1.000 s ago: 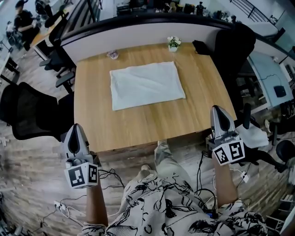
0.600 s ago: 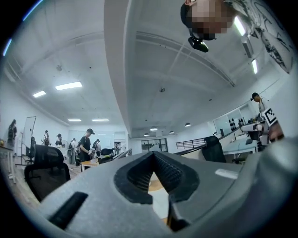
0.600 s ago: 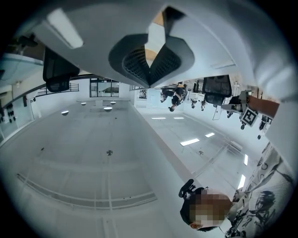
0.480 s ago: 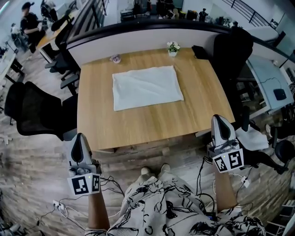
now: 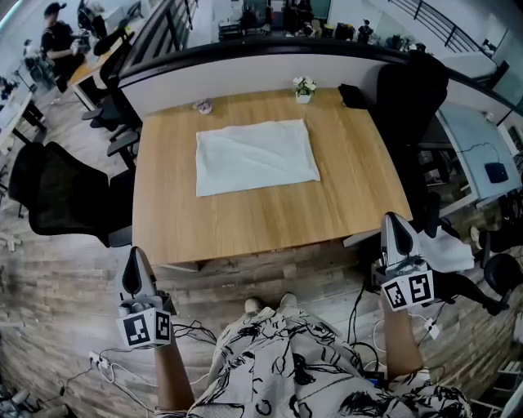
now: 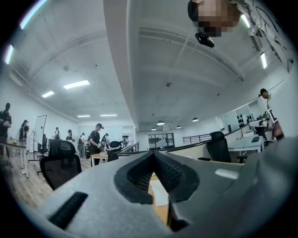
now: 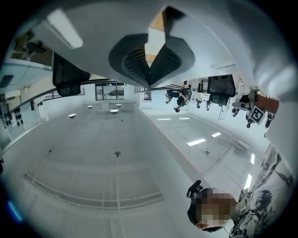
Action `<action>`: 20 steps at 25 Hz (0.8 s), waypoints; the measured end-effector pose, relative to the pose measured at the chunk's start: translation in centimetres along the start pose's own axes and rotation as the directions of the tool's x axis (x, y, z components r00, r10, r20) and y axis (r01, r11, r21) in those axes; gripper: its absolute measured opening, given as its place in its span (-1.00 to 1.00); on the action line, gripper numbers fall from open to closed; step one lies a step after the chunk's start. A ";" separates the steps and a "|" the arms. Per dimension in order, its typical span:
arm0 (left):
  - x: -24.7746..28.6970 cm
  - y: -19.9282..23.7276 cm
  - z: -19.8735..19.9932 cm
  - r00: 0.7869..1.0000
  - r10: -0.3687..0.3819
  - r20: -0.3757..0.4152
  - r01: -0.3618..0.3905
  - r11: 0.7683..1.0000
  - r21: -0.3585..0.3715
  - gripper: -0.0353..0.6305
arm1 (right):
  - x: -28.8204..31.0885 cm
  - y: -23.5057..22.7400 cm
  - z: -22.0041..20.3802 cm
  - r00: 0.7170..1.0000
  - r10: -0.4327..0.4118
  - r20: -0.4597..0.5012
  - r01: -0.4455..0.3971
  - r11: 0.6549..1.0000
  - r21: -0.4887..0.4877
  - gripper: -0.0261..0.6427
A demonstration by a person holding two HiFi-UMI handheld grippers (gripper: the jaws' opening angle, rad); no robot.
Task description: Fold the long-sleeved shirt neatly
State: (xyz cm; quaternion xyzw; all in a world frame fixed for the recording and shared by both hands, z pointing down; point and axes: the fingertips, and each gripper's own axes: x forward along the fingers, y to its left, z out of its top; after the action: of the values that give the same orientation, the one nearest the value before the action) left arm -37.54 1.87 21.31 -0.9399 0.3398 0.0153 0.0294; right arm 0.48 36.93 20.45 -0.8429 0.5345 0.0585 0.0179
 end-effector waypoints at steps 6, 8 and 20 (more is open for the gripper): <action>-0.1 -0.3 -0.5 1.000 0.017 0.005 -0.017 1.000 -0.001 -0.88 | -0.2 -0.9 -0.8 1.000 -0.015 -0.005 0.015 1.000 -0.006 -0.90; 0.1 -0.2 -0.8 1.000 0.011 0.006 -0.011 1.000 0.000 -0.88 | -0.2 -1.1 -1.3 1.000 -0.016 -0.009 0.016 1.000 -0.007 -0.91; 0.4 -0.9 -1.7 1.000 0.002 -0.026 -0.001 1.000 0.021 -0.88 | -0.2 -1.7 -2.9 0.998 -0.033 -0.047 0.034 0.999 0.015 -0.91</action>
State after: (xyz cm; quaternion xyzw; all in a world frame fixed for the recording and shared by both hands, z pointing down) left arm -36.60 2.22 22.99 -0.9394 0.3411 -0.0003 0.0351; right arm 2.19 37.57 23.30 -0.8528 0.5210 0.0343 0.0132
